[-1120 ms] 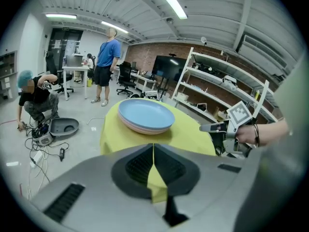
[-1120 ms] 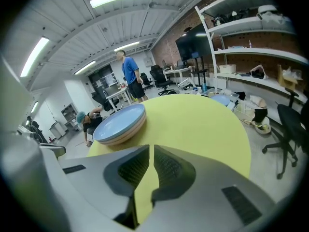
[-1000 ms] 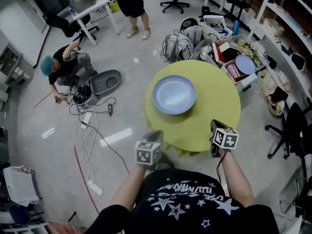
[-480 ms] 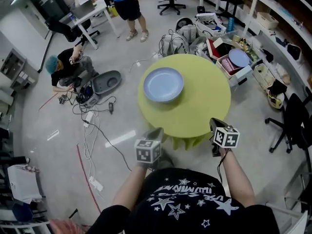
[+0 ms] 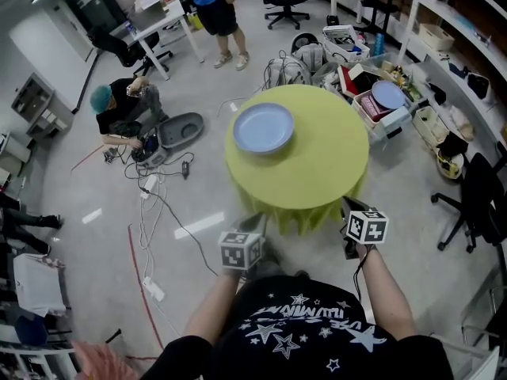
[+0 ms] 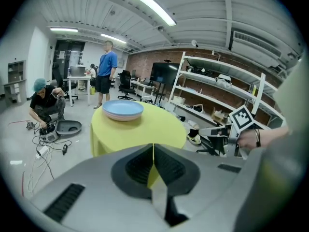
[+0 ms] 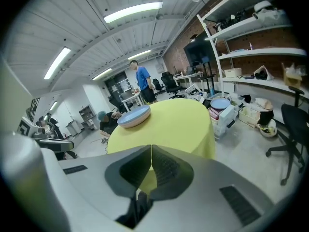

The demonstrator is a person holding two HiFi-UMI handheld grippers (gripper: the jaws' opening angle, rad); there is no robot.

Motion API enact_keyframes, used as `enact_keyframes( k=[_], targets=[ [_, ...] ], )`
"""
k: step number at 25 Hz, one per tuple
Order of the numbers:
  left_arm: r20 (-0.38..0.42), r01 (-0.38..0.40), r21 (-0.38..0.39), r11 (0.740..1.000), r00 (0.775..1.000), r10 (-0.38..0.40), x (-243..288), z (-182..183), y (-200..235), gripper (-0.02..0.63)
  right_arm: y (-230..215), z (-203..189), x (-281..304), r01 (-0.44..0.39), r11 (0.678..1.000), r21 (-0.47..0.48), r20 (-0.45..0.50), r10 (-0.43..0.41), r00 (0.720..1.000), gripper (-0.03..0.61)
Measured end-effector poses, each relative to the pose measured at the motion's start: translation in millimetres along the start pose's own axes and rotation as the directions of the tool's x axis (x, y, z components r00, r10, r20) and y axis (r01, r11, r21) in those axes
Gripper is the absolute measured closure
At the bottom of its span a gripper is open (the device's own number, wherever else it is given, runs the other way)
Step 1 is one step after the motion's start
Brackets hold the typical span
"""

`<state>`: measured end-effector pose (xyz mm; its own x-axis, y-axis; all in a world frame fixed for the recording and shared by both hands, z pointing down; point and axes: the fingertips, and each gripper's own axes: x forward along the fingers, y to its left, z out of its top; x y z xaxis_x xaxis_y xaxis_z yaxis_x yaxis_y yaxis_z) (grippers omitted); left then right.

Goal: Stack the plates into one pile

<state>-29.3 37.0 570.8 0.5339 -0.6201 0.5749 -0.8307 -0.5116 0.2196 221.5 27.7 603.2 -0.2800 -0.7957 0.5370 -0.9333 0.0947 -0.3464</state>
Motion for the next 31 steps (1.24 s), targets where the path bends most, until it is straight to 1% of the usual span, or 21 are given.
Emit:
enact_keyframes(
  k=[7, 13, 16, 18, 21, 25, 28, 31],
  targets=[
    [0.036, -0.045, -0.033, 0.998, 0.998, 0.046, -30.8, -14.3, -11.9, 0.595, 2.6, -17.3, -24.4, -0.033, 0.999, -0.026, -0.003, 0.033, 0.999, 0.563],
    [0.012, -0.053, -0.030, 0.998, 0.998, 0.054, -44.6, -28.1, -21.1, 0.594, 6.6, -26.7, -36.5, -0.052, 0.998, -0.033, -0.009, 0.052, 0.999, 0.563],
    [0.017, -0.062, -0.037, 0.997, 0.998, 0.062, -46.1, -25.4, -19.6, 0.595, 5.2, -22.3, -41.3, -0.045, 0.997, -0.063, 0.005, 0.046, 0.999, 0.563],
    [0.030, -0.058, -0.038, 0.998, 0.998, 0.059, -46.5, -19.8, -20.8, 0.594, 1.5, -16.2, -44.8, -0.035, 0.996, -0.080, 0.017, 0.036, 0.999, 0.563],
    [0.039, -0.047, -0.029, 0.999, 0.998, 0.048, -45.4, -15.6, -22.3, 0.594, -2.7, -10.7, -48.2, -0.018, 0.997, -0.075, 0.035, 0.020, 0.999, 0.563],
    [0.065, -0.031, -0.045, 0.998, 0.997, 0.034, -47.2, -10.3, -23.3, 0.594, 4.7, -8.2, -52.9, -0.005, 0.996, -0.089, 0.041, 0.009, 0.999, 0.563],
    [0.073, -0.015, -0.049, 0.999, 0.997, 0.018, -49.1, -11.3, -24.6, 0.594, 19.7, -11.8, -51.6, -0.022, 0.992, -0.121, 0.027, 0.026, 0.999, 0.563],
    [0.064, 0.000, -0.057, 0.998, 0.998, 0.004, -55.1, -20.4, -22.6, 0.595, 40.3, -22.8, -48.8, -0.050, 0.988, -0.145, 0.002, 0.051, 0.999, 0.563]
  ],
)
